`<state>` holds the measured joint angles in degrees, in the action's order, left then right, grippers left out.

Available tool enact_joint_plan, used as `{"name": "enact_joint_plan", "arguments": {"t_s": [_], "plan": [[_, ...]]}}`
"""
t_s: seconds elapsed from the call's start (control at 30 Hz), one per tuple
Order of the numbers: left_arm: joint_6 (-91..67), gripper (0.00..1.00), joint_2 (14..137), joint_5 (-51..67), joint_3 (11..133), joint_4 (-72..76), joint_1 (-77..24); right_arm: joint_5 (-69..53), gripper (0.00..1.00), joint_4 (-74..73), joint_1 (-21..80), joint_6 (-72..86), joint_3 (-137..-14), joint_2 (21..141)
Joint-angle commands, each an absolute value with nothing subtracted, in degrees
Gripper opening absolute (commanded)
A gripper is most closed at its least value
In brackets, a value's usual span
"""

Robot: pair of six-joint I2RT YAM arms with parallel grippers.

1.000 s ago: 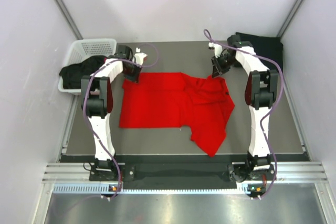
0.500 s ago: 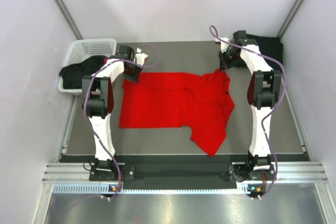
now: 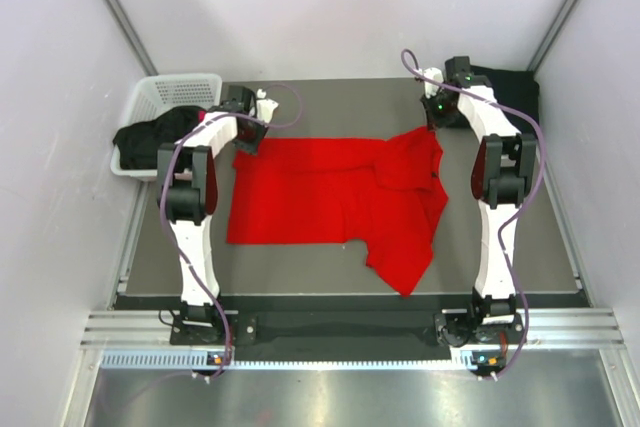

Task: Fold and stack the t-shirts
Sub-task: Fold the tshirt

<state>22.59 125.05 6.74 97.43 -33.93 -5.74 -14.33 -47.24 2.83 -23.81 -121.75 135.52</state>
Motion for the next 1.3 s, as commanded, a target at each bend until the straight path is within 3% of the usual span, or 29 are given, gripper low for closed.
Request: {"name": "enact_joint_plan", "arguments": {"t_s": [0.0, 0.1, 0.23, 0.33, 0.73, 0.97, 1.27], "plan": [[21.7, 0.00, 127.0, 3.9, 100.6, -30.6, -5.8, -9.9, 0.00, -43.4, 2.5, -23.1, -121.2, 134.2], [21.4, 0.00, 128.8, 4.0, 103.1, -30.4, -5.9, -10.6, 0.05, -43.6, 2.5, -23.2, -121.6, 134.7], [21.3, 0.00, 131.4, 4.6, 106.5, -30.1, -5.9, -11.6, 0.30, -44.2, 2.8, -22.6, -122.1, 133.9], [21.1, 0.00, 132.1, 5.3, 107.7, -30.2, -5.9, -11.9, 0.36, -43.9, 2.5, -22.5, -120.5, 131.3], [20.7, 0.00, 132.5, 6.9, 106.2, -30.8, -6.0, -12.5, 0.29, -44.4, 0.4, -24.5, -114.8, 127.6], [20.5, 0.00, 132.8, 7.3, 105.8, -30.7, -6.1, -20.6, 0.31, -47.6, -2.2, -26.5, -115.4, 125.2], [20.7, 0.00, 134.1, 6.9, 106.1, -30.6, -6.2, -20.1, 0.31, -48.4, -2.7, -27.9, -113.5, 124.4]]}}
